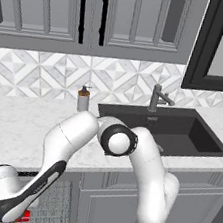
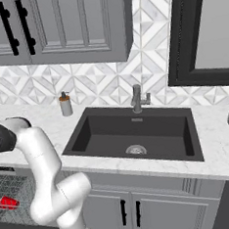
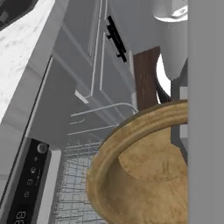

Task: Pick up the cup and bowl from the counter, place them in the dishwasher, and close the dishwasher door.

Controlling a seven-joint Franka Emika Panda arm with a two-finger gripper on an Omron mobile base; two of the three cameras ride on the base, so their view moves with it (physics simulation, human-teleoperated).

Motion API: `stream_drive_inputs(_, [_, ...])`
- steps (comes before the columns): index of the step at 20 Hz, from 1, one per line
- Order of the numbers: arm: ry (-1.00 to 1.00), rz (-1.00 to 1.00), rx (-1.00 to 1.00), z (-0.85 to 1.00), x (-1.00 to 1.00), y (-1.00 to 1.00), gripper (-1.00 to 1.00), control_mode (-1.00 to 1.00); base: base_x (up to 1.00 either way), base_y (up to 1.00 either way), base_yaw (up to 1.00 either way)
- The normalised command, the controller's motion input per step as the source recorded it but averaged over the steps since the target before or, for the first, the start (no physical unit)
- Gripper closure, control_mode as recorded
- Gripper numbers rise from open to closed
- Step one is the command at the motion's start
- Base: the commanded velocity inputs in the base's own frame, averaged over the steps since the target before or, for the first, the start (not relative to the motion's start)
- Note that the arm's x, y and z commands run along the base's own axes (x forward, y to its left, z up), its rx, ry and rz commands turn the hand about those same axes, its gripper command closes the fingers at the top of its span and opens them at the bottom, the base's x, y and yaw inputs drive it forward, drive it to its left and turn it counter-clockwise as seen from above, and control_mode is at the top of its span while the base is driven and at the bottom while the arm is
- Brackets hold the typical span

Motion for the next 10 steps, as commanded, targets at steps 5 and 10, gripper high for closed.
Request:
stream_drive_inputs(5, [-0.27,0.00,0.00,-0.07,0.03,0.00,1.00,-1.00,0.00,0.00,0.00])
stream_drive_inputs(10, [-0.22,0.00,0.01,-0.09,0.17,0.00,1.00,-1.00,0.00,0.00,0.00])
